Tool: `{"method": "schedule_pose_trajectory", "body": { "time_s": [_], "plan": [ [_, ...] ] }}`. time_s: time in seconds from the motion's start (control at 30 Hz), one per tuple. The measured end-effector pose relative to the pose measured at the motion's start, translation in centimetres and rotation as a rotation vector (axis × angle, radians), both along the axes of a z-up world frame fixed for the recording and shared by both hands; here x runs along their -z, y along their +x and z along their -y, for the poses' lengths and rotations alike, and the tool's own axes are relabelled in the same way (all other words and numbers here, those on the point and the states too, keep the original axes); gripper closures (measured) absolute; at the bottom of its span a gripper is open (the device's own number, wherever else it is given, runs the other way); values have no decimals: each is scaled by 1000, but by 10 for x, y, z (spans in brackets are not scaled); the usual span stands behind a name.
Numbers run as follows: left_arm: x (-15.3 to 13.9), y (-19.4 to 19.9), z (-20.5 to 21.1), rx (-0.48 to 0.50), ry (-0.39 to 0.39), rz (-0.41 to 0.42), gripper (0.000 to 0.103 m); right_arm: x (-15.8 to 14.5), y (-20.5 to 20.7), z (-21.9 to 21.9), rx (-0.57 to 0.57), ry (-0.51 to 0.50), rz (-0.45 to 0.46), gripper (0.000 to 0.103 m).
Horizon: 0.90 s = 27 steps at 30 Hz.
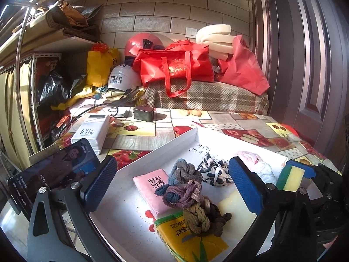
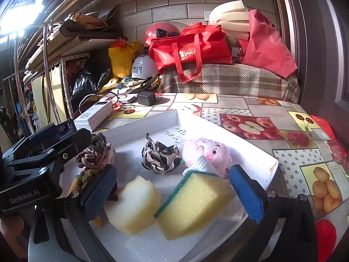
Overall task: Organize soft objects
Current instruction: 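Open left tool to drop the cloth in the box while right releases the sponge, then move left tool toward the white foam block while right approaches the red plush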
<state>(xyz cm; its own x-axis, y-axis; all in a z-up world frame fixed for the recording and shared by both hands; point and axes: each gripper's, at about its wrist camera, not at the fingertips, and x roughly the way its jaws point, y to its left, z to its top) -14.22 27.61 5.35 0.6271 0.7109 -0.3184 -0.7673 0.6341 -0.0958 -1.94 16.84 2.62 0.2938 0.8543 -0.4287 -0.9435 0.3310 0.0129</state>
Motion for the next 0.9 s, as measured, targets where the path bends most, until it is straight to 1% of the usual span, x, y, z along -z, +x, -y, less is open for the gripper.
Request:
{"method": "schedule_pose_trajectory", "body": {
  "time_s": [0.1, 0.2, 0.4, 0.67, 0.8, 0.9],
  "plan": [
    [-2, -2, 8, -16, 44, 3, 0, 0, -1, 0, 1, 1, 4, 0],
    [-3, -5, 12, -27, 67, 11, 0, -1, 0, 1, 1, 6, -3, 0],
    [-4, -12, 10, -46, 62, 41, 0, -4, -1, 8, 4, 45, 7, 0],
    [-3, -24, 8, -65, 32, 90, 0, -6, -3, 13, 4, 90, 30, 0],
    [-4, -25, 12, -61, 34, 88, 0, -8, -7, 19, 2, 123, 55, 0],
    [-3, -26, 17, -54, 32, 87, 0, -9, -12, 21, 3, 128, 78, 0]
  ]
}}
